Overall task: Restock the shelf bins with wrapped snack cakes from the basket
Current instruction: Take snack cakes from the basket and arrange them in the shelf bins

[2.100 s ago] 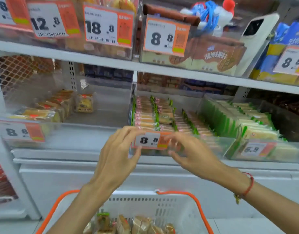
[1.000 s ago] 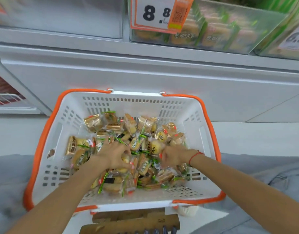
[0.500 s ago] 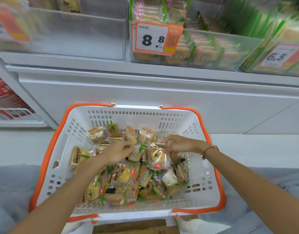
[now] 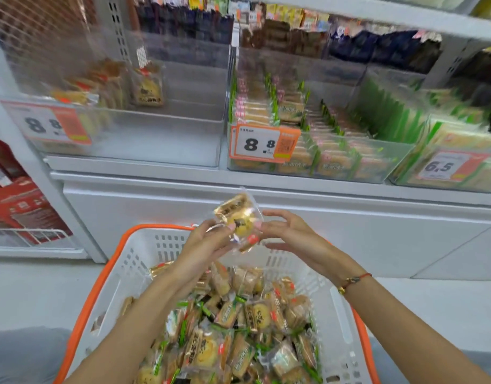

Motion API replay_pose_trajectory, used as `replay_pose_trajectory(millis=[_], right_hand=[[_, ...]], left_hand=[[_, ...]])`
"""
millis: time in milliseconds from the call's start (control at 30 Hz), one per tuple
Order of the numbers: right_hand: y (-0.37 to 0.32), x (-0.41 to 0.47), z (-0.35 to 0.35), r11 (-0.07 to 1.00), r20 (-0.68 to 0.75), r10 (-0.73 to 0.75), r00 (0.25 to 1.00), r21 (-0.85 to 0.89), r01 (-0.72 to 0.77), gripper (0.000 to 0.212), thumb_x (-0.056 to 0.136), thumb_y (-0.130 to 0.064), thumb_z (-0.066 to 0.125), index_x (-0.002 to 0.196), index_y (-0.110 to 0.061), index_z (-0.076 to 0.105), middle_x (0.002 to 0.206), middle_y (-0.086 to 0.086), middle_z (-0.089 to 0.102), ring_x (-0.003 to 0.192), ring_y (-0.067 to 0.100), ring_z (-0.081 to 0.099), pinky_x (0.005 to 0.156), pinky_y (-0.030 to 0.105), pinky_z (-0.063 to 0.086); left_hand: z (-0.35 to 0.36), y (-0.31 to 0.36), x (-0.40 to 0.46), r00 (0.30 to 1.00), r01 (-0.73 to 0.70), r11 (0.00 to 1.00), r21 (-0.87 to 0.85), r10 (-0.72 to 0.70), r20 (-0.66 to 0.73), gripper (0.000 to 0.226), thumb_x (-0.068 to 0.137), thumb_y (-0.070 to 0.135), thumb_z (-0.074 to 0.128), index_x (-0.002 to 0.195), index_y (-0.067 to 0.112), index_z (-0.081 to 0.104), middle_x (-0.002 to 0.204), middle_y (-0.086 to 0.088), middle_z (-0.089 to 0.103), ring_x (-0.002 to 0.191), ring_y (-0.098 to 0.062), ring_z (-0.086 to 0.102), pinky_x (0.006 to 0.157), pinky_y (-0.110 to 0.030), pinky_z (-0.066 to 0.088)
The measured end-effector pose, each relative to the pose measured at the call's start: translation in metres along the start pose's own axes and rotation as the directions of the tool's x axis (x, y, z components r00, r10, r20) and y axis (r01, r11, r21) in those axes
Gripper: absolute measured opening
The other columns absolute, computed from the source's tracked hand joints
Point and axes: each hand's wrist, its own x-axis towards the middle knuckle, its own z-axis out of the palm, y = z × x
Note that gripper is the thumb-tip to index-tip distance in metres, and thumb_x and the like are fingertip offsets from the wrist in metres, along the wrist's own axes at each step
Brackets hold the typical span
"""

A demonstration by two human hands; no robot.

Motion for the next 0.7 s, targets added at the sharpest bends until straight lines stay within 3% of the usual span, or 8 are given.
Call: replay_pose_trajectory(millis=[33, 100, 200, 333, 433, 500, 600, 700], right_hand=[[-0.004, 0.000, 0.004, 1.000, -0.020, -0.002, 1.000, 0.024, 0.003, 0.047, 0.081, -0.032, 0.074, 0.121, -0.019, 0.054, 0.104, 0.001, 0.073, 0.099, 0.012, 0.068, 0.084, 0.026, 0.054], [-0.013, 0.000, 0.010, 0.998, -0.071, -0.030, 0.997, 0.049, 0.033, 0.045, 0.079, -0.029, 0.076, 0.118, -0.015, 0.059, 0.105, 0.001, 0.072, 0.099, 0.014, 0.068, 0.086, 0.026, 0.054], [-0.025, -0.004, 0.016, 0.987, -0.177, -0.130, 0.975, 0.071, 0.145, 0.035, 0.081, -0.026, 0.075, 0.113, -0.014, 0.064, 0.106, 0.004, 0.071, 0.098, 0.014, 0.067, 0.079, 0.018, 0.053], [-0.045, -0.012, 0.026, 0.923, -0.257, -0.384, 0.887, -0.126, 0.364, 0.022, 0.084, -0.022, 0.072, 0.106, -0.019, 0.070, 0.097, -0.005, 0.071, 0.087, -0.001, 0.062, 0.076, 0.009, 0.047], [-0.063, -0.012, 0.034, 0.814, -0.173, -0.551, 0.817, -0.328, 0.479, 0.026, 0.088, -0.026, 0.067, 0.113, -0.025, 0.066, 0.104, -0.014, 0.067, 0.094, -0.004, 0.058, 0.081, 0.014, 0.047], [-0.079, -0.009, 0.039, 0.753, -0.064, -0.582, 0.810, -0.418, 0.508, 0.034, 0.088, -0.028, 0.067, 0.120, -0.032, 0.060, 0.112, -0.020, 0.063, 0.102, -0.004, 0.057, 0.085, 0.018, 0.048], [-0.111, -0.001, 0.052, 0.674, 0.056, -0.641, 0.766, -0.436, 0.596, 0.040, 0.084, -0.022, 0.073, 0.117, -0.036, 0.057, 0.107, -0.022, 0.064, 0.098, -0.001, 0.060, 0.083, 0.024, 0.051], [-0.145, 0.012, 0.071, 0.562, 0.094, -0.734, 0.673, -0.471, 0.679, 0.039, 0.081, -0.020, 0.075, 0.112, -0.037, 0.059, 0.099, -0.026, 0.064, 0.095, 0.001, 0.061, 0.080, 0.023, 0.051]], left_hand=[[0.002, 0.002, -0.001, 0.999, -0.029, 0.996, -0.089, 0.027, -0.019, 0.050, 0.080, 0.032, 0.066, 0.124, 0.012, 0.055, 0.114, -0.002, 0.070, 0.105, -0.015, 0.066, 0.105, -0.035, 0.043], [0.004, 0.008, -0.002, 0.996, -0.086, 0.990, -0.109, 0.082, -0.043, 0.037, 0.078, 0.031, 0.069, 0.110, 0.015, 0.061, 0.109, 0.001, 0.072, 0.108, -0.012, 0.064, 0.107, -0.036, 0.041], [0.005, 0.016, -0.005, 0.992, -0.119, 0.992, 0.037, 0.121, -0.038, 0.053, 0.067, 0.038, 0.081, 0.114, 0.022, 0.062, 0.107, 0.007, 0.071, 0.105, -0.007, 0.063, 0.099, -0.031, 0.044], [0.000, 0.032, -0.008, 0.981, -0.184, 0.980, 0.078, 0.188, -0.051, 0.059, 0.061, 0.050, 0.075, 0.113, 0.024, 0.065, 0.103, 0.004, 0.072, 0.098, -0.012, 0.066, 0.088, -0.030, 0.048], [-0.005, 0.048, -0.014, 0.956, -0.274, 0.955, 0.111, 0.283, -0.080, 0.043, 0.074, 0.051, 0.069, 0.110, 0.029, 0.068, 0.101, 0.005, 0.073, 0.100, -0.011, 0.066, 0.093, -0.034, 0.046], [-0.008, 0.058, -0.019, 0.927, -0.346, 0.934, 0.087, 0.355, -0.123, 0.035, 0.079, 0.047, 0.070, 0.109, 0.029, 0.068, 0.099, 0.005, 0.073, 0.099, -0.010, 0.066, 0.090, -0.032, 0.045], [-0.017, 0.077, -0.024, 0.849, -0.465, 0.877, 0.125, 0.481, -0.219, 0.035, 0.079, 0.046, 0.064, 0.108, 0.027, 0.067, 0.095, 0.008, 0.072, 0.093, -0.005, 0.066, 0.078, -0.022, 0.048], [-0.045, 0.099, -0.018, 0.648, -0.595, 0.777, 0.206, 0.616, -0.448, 0.042, 0.087, 0.053, 0.045, 0.107, 0.024, 0.067, 0.105, 0.010, 0.070, 0.103, -0.005, 0.061, 0.087, -0.023, 0.046]])
